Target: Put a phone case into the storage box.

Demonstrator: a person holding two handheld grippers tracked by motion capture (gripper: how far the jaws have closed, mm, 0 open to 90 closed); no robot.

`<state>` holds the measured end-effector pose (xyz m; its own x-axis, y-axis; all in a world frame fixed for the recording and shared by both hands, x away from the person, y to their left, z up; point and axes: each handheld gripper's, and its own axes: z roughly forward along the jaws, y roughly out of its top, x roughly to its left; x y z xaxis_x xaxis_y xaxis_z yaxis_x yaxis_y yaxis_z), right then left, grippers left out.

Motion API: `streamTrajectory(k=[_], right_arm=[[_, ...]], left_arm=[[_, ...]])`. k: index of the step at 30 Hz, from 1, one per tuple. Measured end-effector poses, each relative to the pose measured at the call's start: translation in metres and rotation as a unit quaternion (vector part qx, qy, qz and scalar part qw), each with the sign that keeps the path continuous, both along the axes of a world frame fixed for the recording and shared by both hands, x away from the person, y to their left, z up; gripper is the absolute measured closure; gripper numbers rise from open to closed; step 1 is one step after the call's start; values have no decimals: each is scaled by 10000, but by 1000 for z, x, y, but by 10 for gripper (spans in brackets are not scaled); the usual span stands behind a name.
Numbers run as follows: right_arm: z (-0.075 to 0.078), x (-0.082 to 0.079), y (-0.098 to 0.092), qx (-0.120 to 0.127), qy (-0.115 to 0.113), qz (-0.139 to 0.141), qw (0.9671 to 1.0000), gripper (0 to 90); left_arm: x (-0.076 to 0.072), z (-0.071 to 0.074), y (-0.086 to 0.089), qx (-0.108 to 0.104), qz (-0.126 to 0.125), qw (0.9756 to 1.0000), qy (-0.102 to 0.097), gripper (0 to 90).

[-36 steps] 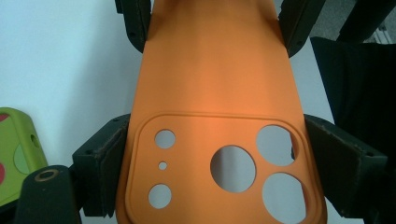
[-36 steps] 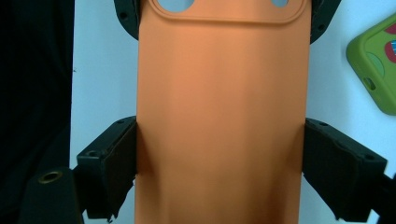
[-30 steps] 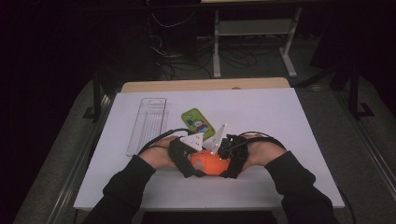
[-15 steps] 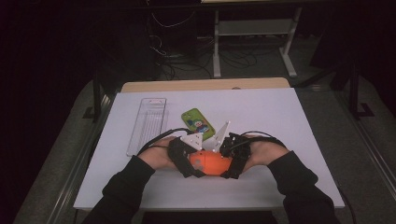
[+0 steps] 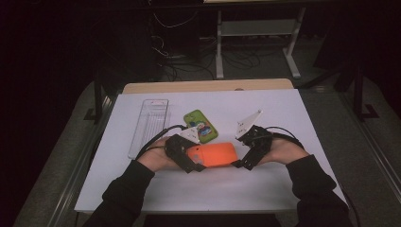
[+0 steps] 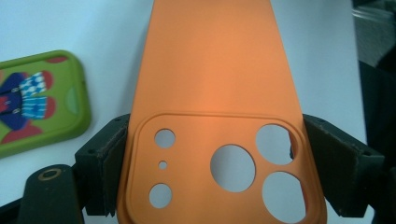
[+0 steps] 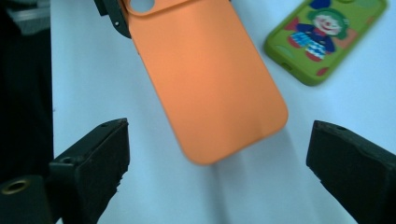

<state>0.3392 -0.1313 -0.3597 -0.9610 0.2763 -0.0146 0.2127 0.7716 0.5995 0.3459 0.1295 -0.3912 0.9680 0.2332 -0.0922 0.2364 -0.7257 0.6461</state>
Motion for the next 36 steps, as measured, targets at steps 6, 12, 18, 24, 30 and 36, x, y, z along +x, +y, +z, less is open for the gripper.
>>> streamTrajectory(k=[6, 12, 18, 24, 30, 36], right_arm=[[-4, -2, -16, 181, -101, -548, 9983, 51], [-11, -6, -29, 539, 4, -1327, 9897, 54], [-20, -8, -37, 925, 110, -1742, 9803, 56], [-29, -17, -42, 1186, 16, -2234, 9675, 58], [-38, -25, -40, 1380, -67, -2590, 9559, 52], [-48, -32, -38, 1659, -87, -2759, 9467, 50]], left_arm=[[1, -1, 2, -45, 404, 9992, -19, 160], [2, 1, 2, -1, 755, 9971, -29, 160], [3, 3, 5, -181, 1024, 9946, -33, 160], [4, 7, 7, -233, 1082, 9939, 1, 160], [3, 7, 7, -333, 1148, 9928, 31, 160], [3, 8, 8, -350, 1153, 9927, 24, 160]])
